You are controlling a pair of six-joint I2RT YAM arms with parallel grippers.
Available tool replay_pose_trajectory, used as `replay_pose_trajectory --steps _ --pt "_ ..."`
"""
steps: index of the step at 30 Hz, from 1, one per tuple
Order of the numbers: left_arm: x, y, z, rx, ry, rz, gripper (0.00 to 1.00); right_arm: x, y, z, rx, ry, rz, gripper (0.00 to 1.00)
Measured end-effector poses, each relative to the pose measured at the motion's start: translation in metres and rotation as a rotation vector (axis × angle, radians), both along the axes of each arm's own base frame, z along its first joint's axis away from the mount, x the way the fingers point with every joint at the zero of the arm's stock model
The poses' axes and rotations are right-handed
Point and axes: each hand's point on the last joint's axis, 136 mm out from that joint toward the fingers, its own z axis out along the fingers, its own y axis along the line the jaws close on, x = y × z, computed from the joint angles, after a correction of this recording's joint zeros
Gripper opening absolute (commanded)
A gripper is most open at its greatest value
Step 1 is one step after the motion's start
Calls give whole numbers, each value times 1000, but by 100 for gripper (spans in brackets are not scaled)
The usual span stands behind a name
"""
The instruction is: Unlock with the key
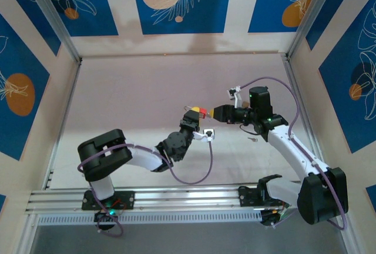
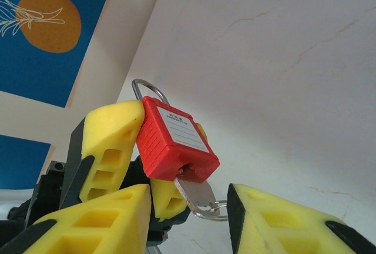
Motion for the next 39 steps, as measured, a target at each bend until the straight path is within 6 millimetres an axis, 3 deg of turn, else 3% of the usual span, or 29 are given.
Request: replay_pose_trajectory --steps 13,39 --pt "0 0 0 0 0 0 3 -10 4 -13 -28 61 21 47" --pt "-7 -2 -6 11 8 -14 2 4 -8 -30 -57 111 -45 48"
